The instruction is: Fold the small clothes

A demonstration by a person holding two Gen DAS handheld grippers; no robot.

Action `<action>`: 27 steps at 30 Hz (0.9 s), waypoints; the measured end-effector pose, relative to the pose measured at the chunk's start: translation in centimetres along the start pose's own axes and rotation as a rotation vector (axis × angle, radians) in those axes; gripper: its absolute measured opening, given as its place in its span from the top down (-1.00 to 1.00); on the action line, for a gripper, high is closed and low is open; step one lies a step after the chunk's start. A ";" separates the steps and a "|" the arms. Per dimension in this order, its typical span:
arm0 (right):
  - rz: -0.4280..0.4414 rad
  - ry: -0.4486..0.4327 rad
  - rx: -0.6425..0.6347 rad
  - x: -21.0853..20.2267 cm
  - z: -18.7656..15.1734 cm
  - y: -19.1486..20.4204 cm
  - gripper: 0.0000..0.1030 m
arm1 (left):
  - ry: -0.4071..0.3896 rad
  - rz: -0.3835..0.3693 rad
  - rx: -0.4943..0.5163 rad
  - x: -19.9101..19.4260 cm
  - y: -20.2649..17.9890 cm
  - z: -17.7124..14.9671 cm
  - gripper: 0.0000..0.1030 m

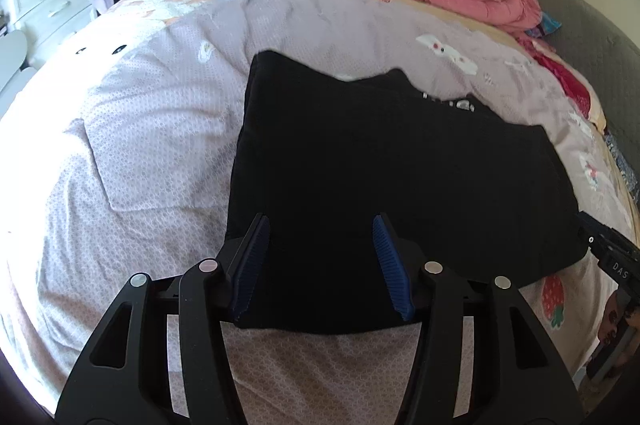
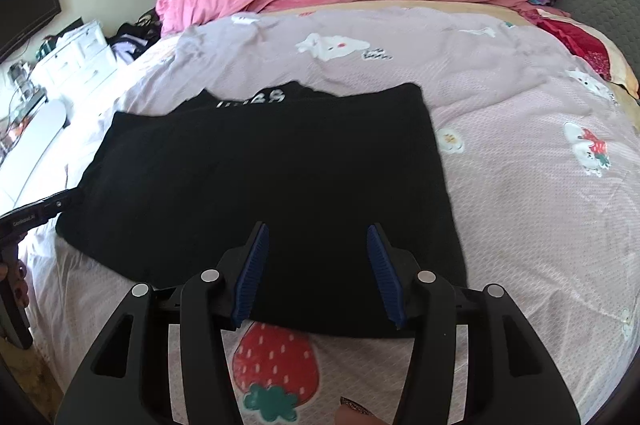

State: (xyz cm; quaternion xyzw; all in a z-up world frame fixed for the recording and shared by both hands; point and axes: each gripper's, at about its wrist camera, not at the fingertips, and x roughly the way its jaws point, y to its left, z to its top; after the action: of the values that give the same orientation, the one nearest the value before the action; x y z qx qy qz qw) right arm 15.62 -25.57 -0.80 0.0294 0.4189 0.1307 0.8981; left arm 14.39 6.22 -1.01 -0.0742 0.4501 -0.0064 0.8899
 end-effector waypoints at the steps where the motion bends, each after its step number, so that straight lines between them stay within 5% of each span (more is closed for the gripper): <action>1: 0.000 0.017 -0.001 0.2 -0.2 0.1 0.03 | 0.015 0.003 0.004 0.3 -0.1 -0.2 0.11; 7: -0.030 0.106 0.043 1.6 -1.5 -0.6 -0.03 | 0.025 0.010 0.021 0.6 -0.1 -1.6 0.10; 17: -0.014 0.106 0.081 0.5 -2.7 -0.8 -0.04 | 0.009 0.008 0.002 -0.5 0.4 -2.5 0.10; 24: 0.015 0.105 0.109 -0.4 -2.9 -1.0 -0.25 | 0.004 0.009 -0.019 -1.6 1.0 -3.1 0.10; 27: 0.021 0.095 0.115 -1.0 -2.9 -0.9 -0.48 | 0.010 0.006 -0.031 -1.8 1.3 -3.4 -0.22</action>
State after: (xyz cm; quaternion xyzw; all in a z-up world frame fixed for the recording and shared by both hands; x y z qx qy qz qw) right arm 12.98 -26.91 -2.05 0.0789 0.4676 0.1169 0.8726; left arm 10.53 7.19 -1.70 -0.0866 0.4546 0.0028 0.8865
